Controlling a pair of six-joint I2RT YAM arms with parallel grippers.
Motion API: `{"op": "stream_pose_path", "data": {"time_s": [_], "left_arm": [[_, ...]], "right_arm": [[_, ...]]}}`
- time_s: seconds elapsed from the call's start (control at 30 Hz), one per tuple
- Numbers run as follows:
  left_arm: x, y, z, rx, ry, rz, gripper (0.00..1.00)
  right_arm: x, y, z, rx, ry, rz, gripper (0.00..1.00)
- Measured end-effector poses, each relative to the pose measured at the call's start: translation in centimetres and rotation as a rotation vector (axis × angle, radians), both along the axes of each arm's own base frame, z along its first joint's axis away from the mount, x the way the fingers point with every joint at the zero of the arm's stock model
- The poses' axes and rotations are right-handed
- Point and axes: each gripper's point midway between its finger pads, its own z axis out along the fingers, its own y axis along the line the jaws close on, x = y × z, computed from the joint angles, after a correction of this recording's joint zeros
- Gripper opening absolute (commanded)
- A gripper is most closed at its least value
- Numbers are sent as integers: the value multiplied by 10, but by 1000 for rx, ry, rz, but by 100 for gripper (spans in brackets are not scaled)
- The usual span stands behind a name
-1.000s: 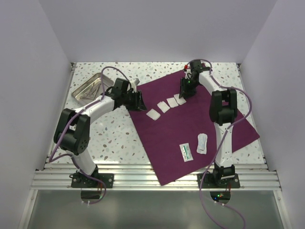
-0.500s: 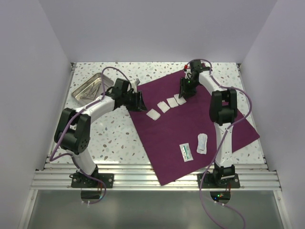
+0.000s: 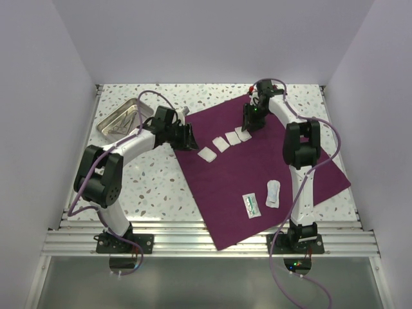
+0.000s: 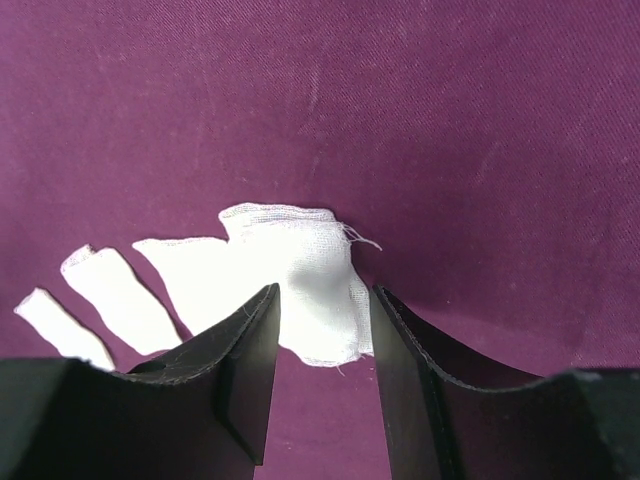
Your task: Prepare the surgical pack
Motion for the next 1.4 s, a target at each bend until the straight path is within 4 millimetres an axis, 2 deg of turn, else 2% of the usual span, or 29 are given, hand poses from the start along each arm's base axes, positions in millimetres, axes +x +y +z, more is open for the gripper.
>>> {"op": "stream_pose_path", "data": {"time_s": [0.53, 0.63, 0.8, 0.97, 1.1, 1.13, 1.4], "left_arm": [[0, 0, -1, 0, 2, -1, 49], [0, 0, -1, -2, 2, -1, 49], [0, 0, -2, -5, 10, -3, 49], [1, -1, -5, -7, 19, -2, 49], [6, -4, -4, -16, 28, 7, 49], [7, -4, -4, -19, 31, 11, 49], [5, -5, -4, -29, 43, 13, 49]], "right_arm": [[-4, 0, -6, -11, 11, 11, 44], [-5, 2, -6, -13, 9, 20, 38], [-6, 5, -8, -33, 6, 28, 21], [-5, 2, -10, -52, 5, 22, 10], [-5, 0, -10, -56, 5, 17, 5], [-5, 0, -9, -57, 6, 14, 1], [0, -6, -1, -42, -5, -4, 0]]}}
